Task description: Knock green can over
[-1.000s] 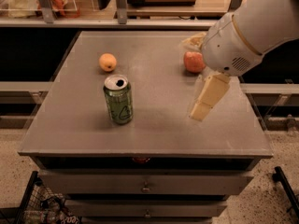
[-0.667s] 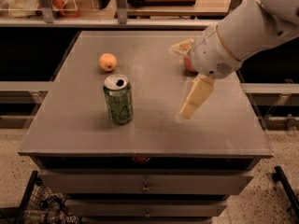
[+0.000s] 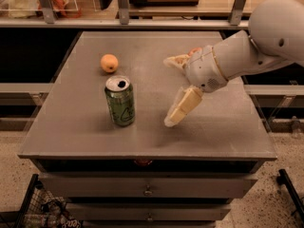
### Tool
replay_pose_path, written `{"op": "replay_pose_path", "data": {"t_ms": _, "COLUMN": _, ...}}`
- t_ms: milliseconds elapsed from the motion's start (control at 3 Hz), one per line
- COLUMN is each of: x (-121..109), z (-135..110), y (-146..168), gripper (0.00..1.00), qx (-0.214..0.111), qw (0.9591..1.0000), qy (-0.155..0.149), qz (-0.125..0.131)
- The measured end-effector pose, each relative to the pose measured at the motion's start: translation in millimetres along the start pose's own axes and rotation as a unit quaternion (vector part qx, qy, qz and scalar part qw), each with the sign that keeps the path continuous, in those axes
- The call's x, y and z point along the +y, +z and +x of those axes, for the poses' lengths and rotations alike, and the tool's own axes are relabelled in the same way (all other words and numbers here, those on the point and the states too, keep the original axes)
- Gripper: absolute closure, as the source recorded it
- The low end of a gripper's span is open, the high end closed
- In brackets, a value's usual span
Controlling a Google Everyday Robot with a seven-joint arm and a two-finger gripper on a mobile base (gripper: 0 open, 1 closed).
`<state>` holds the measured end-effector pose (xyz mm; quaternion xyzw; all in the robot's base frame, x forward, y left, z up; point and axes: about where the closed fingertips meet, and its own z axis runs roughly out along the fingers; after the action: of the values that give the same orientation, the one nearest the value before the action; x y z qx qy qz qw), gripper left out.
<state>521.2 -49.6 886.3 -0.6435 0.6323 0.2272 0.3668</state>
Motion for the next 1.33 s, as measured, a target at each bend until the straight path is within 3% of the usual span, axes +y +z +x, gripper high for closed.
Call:
{"op": "replay_pose_path", "data": {"t_ms": 333, "x": 0, "z": 3, "y": 16, "gripper": 0.0, "qx": -0.051, "qw": 0.9984, "qy": 0.021, "qz": -0.013}}
{"op": "replay_pose_path", "data": {"t_ms": 667, "x": 5, "z": -1, "y": 28, "gripper": 0.0, "qx": -0.106, "qw": 0.9931, "qy": 0.043, "qz": -0.028}}
{"op": "replay_pose_path", "data": {"t_ms": 1333, "x": 16, "z": -31, "y": 43, "gripper": 0.0, "qx": -0.195, "qw": 0.9776, "qy": 0.068, "qz": -0.037}}
